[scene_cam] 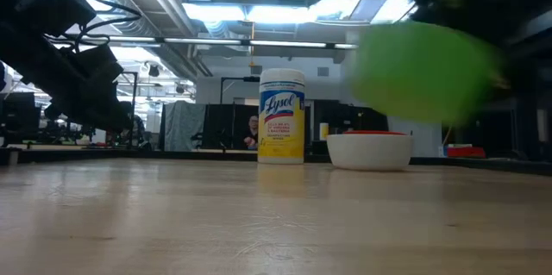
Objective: Nest bowls inside each other
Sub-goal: Stack the green bowl on the red bowl
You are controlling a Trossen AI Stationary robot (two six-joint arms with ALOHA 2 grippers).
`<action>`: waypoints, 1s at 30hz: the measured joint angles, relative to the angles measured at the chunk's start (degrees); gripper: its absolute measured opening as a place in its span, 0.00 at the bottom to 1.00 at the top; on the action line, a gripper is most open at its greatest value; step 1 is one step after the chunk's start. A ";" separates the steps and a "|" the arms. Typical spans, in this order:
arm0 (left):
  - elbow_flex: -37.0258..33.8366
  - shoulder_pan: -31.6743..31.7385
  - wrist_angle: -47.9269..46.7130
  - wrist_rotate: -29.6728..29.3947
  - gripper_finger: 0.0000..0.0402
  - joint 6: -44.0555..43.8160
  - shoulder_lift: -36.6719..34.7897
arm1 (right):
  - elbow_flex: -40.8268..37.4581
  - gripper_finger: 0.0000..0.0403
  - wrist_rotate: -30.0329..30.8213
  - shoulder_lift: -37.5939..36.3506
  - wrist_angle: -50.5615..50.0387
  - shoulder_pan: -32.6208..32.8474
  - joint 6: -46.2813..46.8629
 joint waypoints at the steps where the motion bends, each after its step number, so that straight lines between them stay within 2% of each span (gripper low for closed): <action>1: 0.00 0.00 0.02 0.00 0.43 -0.01 -0.01 | 1.11 0.00 1.41 -0.21 0.05 -2.03 -1.27; 10: 0.00 -0.01 0.04 0.02 0.43 -0.16 0.00 | 6.36 0.00 9.04 -0.52 -5.50 -20.61 -10.76; 18: 0.00 0.00 0.26 0.00 0.43 1.27 0.00 | 7.01 0.00 9.42 -0.52 -8.97 -35.53 -19.46; 23: 0.00 0.00 0.28 -0.03 0.43 1.31 -0.01 | 7.01 0.00 7.54 -0.52 -11.74 -40.82 -23.06; 30: 0.00 -0.01 0.32 -0.03 0.43 1.31 -0.01 | 7.00 0.00 6.81 -0.51 -18.29 -44.59 -26.21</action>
